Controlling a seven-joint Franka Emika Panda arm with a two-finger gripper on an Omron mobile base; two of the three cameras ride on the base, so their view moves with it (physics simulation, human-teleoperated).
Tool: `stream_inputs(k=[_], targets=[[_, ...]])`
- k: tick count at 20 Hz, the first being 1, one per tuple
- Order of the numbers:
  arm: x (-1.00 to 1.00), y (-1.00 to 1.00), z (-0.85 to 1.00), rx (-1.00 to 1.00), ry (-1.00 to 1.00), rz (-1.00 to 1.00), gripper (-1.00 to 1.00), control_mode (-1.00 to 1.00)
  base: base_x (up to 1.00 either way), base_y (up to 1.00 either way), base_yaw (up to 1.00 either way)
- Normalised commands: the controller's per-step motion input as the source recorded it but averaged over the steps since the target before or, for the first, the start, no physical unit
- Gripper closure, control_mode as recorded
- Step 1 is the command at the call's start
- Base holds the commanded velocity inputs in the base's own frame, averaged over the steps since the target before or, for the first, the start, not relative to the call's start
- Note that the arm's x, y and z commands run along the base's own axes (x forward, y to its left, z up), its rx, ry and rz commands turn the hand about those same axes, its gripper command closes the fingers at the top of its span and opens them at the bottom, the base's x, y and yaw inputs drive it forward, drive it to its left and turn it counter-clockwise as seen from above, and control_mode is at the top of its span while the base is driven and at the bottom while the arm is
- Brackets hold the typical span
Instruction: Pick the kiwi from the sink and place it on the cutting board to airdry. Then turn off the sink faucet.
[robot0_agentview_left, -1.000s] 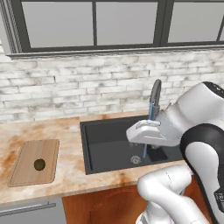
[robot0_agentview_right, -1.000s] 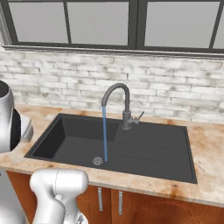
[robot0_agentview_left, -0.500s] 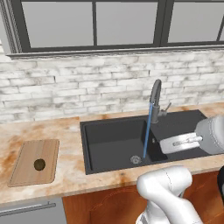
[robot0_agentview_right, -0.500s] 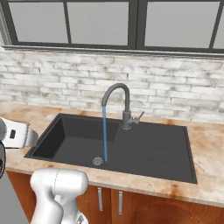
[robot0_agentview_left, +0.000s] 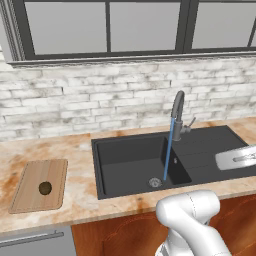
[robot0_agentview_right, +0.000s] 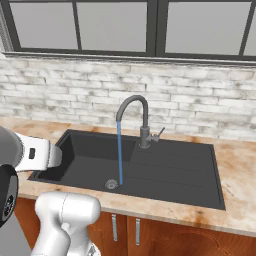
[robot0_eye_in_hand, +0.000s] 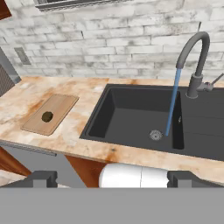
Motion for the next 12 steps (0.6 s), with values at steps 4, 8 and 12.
stream_inputs(k=[4, 8, 12], targets=[[0.00, -0.59, -0.33, 0.00, -0.07, 0.00, -1.00, -1.00, 0.00, 0.00, 0.00], [-0.05, -0.48, 0.02, 0.00, -0.18, 0.00, -1.00, -1.00, 0.00, 0.00, 0.00], [-0.08, -0.38, 0.27, 0.00, -0.19, 0.01, -1.00, -1.00, 0.00, 0.00, 0.00]])
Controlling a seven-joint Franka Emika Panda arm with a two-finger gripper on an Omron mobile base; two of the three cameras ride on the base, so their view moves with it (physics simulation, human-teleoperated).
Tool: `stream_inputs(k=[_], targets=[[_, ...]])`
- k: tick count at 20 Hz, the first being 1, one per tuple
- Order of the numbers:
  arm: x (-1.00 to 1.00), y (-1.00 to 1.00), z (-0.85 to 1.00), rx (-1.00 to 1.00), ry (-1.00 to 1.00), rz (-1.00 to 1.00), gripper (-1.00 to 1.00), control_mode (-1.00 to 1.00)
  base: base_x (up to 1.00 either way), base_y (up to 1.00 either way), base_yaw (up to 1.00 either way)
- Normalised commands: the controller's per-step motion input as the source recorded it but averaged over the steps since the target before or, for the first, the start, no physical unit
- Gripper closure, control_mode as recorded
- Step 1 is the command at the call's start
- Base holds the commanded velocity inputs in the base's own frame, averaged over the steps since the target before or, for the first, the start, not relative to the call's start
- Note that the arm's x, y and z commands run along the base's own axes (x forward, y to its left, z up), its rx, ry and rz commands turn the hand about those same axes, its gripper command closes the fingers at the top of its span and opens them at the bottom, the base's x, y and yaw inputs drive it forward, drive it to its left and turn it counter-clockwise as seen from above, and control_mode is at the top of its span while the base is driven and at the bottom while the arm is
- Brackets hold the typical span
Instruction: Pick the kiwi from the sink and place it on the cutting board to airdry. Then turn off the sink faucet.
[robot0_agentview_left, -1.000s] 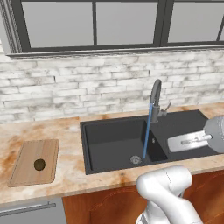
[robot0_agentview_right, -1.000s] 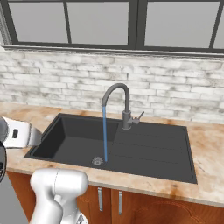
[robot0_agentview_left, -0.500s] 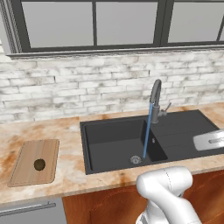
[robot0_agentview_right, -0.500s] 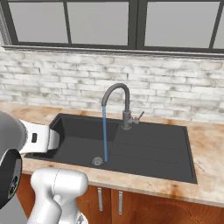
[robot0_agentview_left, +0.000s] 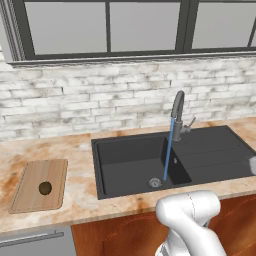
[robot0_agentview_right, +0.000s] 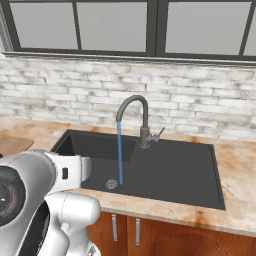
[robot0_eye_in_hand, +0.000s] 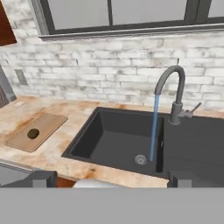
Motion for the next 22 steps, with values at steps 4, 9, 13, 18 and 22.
stream_inputs(k=[4, 9, 13, 18, 22], targets=[[-0.03, -0.37, 0.30, -0.04, -0.20, 0.11, -1.00, -1.00, 0.00, 0.00, 0.00], [0.07, -0.15, 0.06, -0.02, -0.08, 0.08, -1.00, -1.00, 0.00, 0.00, 0.00], [0.30, -0.04, 0.00, 0.00, 0.00, 0.04, -1.00, -1.00, 0.00, 0.00, 0.00], [0.22, -0.08, 0.00, 0.00, 0.00, 0.05, -1.00, -1.00, 0.00, 0.00, 0.00], [0.02, -0.15, -0.13, 0.00, -0.03, 0.06, -1.00, -1.00, 0.00, 0.00, 0.00]])
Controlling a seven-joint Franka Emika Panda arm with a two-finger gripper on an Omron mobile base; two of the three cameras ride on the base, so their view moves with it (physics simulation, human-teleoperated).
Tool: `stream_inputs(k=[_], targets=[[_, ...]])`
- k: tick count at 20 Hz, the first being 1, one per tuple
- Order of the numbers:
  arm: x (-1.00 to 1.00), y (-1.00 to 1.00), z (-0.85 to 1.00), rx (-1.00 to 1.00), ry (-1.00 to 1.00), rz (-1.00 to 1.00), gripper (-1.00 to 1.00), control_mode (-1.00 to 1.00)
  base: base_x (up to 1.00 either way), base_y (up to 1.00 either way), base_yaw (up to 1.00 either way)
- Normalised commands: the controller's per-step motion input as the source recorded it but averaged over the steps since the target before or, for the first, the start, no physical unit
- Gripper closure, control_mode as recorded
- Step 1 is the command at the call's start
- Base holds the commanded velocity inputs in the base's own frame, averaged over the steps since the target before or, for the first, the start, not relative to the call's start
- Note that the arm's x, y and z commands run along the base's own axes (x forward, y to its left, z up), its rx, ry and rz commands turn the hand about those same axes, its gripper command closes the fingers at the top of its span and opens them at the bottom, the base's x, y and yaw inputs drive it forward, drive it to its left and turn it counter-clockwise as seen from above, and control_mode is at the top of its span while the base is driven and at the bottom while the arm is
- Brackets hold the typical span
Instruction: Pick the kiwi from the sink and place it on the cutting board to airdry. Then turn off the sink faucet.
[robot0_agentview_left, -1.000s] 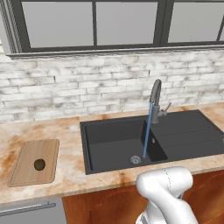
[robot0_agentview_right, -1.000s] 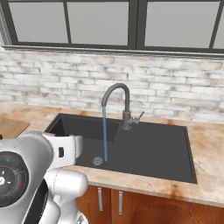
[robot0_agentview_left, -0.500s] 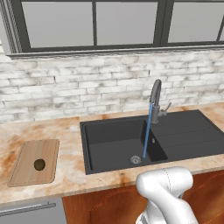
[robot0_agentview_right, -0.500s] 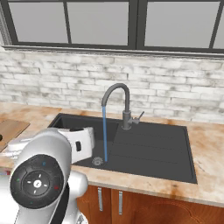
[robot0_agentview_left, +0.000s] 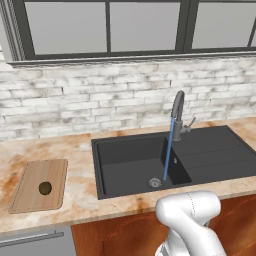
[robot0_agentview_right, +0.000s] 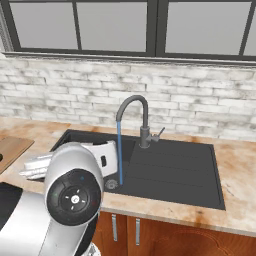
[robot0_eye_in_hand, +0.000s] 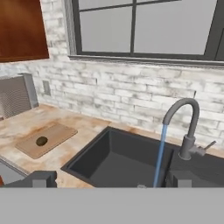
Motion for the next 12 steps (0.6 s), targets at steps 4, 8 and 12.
stream_inputs(k=[4, 8, 12], targets=[[0.01, -0.25, -0.04, -0.01, -0.05, 0.08, -1.00, -1.00, 0.00, 0.00, 0.00], [0.11, -0.27, 0.00, -0.01, -0.06, 0.14, -1.00, -1.00, 0.00, 0.00, 0.00], [0.24, -0.21, 0.00, 0.00, 0.00, 0.11, -1.00, -1.00, 0.00, 0.00, 0.00]])
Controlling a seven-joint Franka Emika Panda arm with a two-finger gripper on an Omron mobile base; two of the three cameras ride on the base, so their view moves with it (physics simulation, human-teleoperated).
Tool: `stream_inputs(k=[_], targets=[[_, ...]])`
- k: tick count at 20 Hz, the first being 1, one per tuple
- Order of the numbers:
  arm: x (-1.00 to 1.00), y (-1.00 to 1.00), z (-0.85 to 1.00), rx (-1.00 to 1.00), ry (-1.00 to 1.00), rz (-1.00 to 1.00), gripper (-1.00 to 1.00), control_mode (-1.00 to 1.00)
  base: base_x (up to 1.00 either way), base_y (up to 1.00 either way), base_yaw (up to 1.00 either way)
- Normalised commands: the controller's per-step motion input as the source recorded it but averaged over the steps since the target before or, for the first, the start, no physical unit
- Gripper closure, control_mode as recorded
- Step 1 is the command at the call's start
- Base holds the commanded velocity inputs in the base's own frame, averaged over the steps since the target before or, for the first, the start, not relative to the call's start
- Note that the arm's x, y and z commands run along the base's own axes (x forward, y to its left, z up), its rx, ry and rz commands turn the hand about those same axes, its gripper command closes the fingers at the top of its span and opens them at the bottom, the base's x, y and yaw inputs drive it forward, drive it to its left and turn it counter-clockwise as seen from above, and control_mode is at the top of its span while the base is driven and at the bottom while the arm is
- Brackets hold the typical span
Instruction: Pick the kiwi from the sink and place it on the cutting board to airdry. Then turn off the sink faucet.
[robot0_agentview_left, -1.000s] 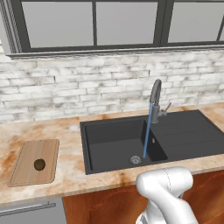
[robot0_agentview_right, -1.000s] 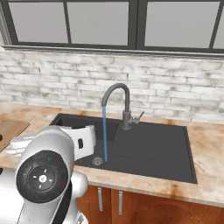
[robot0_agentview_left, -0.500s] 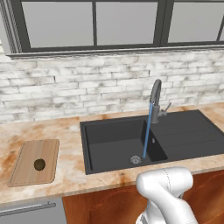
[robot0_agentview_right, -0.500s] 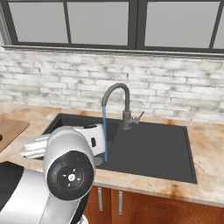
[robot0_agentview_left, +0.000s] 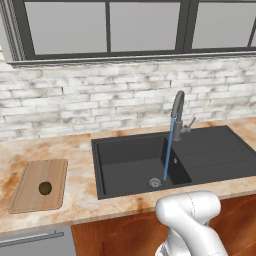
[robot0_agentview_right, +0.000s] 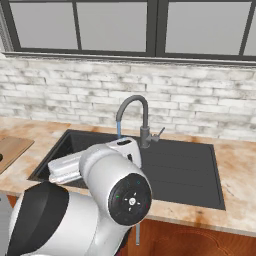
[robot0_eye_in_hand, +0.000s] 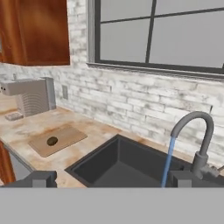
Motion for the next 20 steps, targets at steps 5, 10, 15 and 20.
stream_inputs(k=[5, 10, 15, 20], targets=[[0.32, -0.08, -0.06, 0.00, 0.00, 0.05, -1.00, -1.00, 0.00, 0.00, 0.00], [0.31, 0.00, -0.43, -0.02, -0.07, 0.00, -1.00, -1.00, 0.00, 0.00, 0.00], [0.37, 0.01, -0.32, 0.00, -0.05, 0.00, -1.00, -1.00, 0.00, 0.00, 0.00], [0.44, 0.00, 0.00, 0.01, 0.00, 0.00, -1.00, -1.00, 0.00, 0.00, 0.00]])
